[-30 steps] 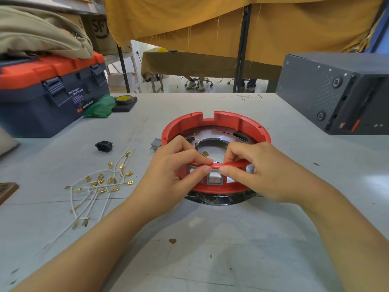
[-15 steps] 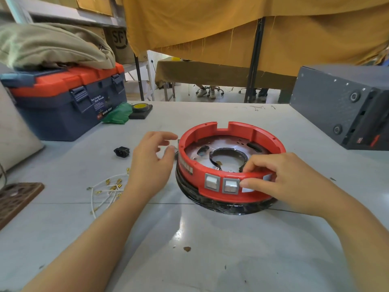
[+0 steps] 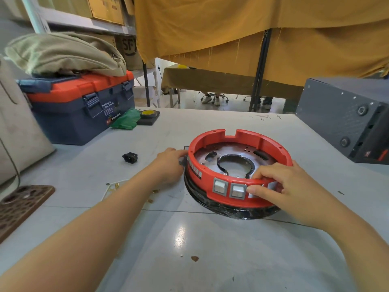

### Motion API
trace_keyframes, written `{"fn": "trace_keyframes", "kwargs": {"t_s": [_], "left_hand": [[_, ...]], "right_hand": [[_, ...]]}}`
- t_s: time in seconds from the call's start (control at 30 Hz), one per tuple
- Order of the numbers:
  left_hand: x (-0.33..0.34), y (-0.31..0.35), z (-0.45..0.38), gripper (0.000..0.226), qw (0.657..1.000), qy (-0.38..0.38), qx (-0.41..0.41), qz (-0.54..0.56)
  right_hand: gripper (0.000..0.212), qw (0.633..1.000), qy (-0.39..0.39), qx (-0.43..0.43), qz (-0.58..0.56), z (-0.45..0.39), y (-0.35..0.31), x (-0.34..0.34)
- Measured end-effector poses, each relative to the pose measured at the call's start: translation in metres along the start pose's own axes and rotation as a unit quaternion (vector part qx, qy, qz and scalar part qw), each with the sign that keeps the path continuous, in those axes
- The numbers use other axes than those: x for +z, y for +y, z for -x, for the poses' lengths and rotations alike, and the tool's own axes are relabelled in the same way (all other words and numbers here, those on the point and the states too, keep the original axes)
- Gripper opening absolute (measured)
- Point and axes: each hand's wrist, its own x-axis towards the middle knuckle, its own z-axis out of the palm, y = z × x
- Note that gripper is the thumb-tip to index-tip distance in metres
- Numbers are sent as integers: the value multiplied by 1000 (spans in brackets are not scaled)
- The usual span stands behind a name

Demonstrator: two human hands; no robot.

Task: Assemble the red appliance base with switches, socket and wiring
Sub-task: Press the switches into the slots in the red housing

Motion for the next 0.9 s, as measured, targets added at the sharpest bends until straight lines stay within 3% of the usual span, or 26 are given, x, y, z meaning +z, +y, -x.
{"fn": "trace_keyframes", "kwargs": {"t_s": [0.17,0.3,0.5,0.7,0.9], "left_hand": [[10,-9,-1,21,996,87,4,18],[8,-21,4,22,978,152,6,143],[-3,-14,24,47,887,181,71,418],[-17,-3,44,39,835,156,148,506],[-19,11,63,34,865,130,182,449]], "right_hand": [[26,1000,24,-4,-2,-1,-1,4],[25,1000,29,1,10,-1,-3,5],[27,999,39,5,23,-2,-6,8],[28,998,66,-10,22,-2,-6,12],[35,997,67,-21,30,-4,-6,16]]}}
